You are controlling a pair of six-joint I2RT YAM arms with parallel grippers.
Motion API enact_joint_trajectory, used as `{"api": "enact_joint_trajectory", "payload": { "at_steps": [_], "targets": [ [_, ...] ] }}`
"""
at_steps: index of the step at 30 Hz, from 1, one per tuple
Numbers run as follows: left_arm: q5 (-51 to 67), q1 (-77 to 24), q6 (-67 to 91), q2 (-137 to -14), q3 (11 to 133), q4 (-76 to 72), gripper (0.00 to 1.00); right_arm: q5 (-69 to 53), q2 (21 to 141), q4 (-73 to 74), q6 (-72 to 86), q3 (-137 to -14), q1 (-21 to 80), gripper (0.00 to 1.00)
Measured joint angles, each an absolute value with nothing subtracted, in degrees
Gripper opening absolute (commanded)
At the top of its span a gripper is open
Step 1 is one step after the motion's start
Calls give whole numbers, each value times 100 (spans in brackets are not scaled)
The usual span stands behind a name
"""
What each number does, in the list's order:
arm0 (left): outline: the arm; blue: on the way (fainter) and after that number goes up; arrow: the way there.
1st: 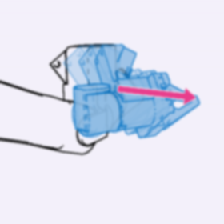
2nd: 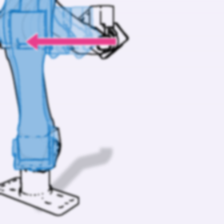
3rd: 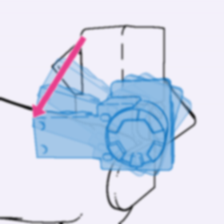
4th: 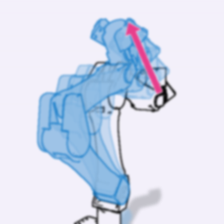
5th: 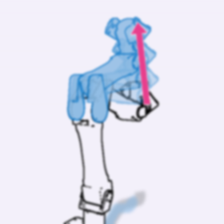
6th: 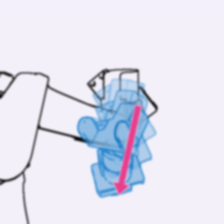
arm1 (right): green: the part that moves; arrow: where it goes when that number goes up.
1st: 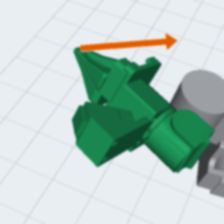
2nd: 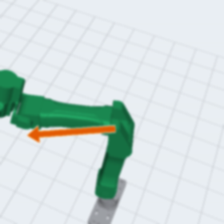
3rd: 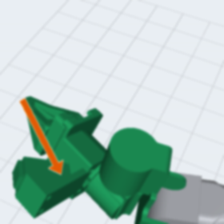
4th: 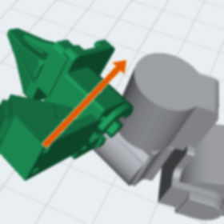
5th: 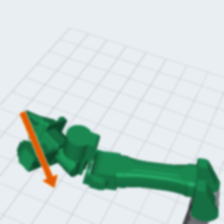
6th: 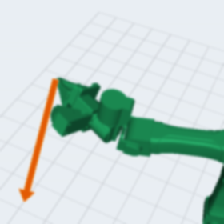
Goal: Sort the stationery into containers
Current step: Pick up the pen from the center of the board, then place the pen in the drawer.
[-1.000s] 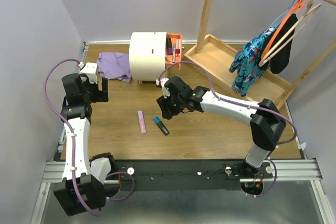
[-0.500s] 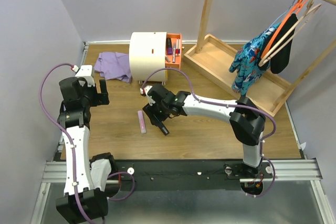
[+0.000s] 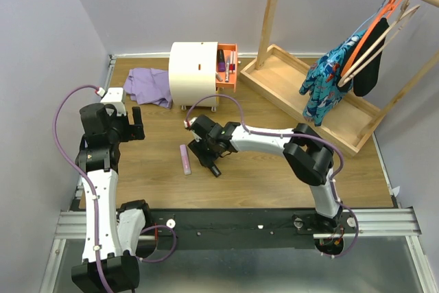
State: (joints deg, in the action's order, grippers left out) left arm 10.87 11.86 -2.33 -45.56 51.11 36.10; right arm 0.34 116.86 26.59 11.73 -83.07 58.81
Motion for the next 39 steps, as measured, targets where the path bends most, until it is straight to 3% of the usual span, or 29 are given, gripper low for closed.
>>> {"api": "enact_joint_trajectory", "payload": {
  "at_steps": [1, 2, 5, 6, 9, 14, 19, 28, 32, 39],
  "targets": [
    [1085, 1186, -231, -4556, 5111, 3610, 99, 62, 11749, 2668, 1192, -8370, 5889, 56],
    [1085, 1186, -231, -4556, 5109, 3607, 99, 86, 11775, 2644, 1194, -8418, 5894, 44],
    [1085, 1186, -228, -4556, 5098, 3599, 99, 213, 11865, 2633, 1197, -8497, 5909, 26],
    [1085, 1186, -226, -4556, 5085, 3592, 99, 239, 11865, 2637, 1234, -8497, 5916, 16],
    [1085, 1186, -222, -4560, 5059, 3588, 99, 368, 11858, 2663, 1260, -8490, 5931, 1],
    [1090, 1186, -224, -4582, 5054, 3586, 99, 486, 11616, 2744, 1068, -8291, 5931, 1],
    [1109, 1186, -228, -4635, 5054, 3590, 99, 471, 10541, 2749, 648, -8267, 5927, 0],
    [1282, 1190, -233, -4781, 5057, 3618, 99, 727, 8739, 1332, 290, -9362, 5710, 1],
    [1367, 1253, -220, -4818, 5078, 3618, 99, 1330, 8906, 797, 274, -9671, 5494, 1],
    [1422, 1343, -196, -4823, 5144, 3625, 99, 1848, 10228, 729, 567, -10626, 4626, 1]
  ]
}}
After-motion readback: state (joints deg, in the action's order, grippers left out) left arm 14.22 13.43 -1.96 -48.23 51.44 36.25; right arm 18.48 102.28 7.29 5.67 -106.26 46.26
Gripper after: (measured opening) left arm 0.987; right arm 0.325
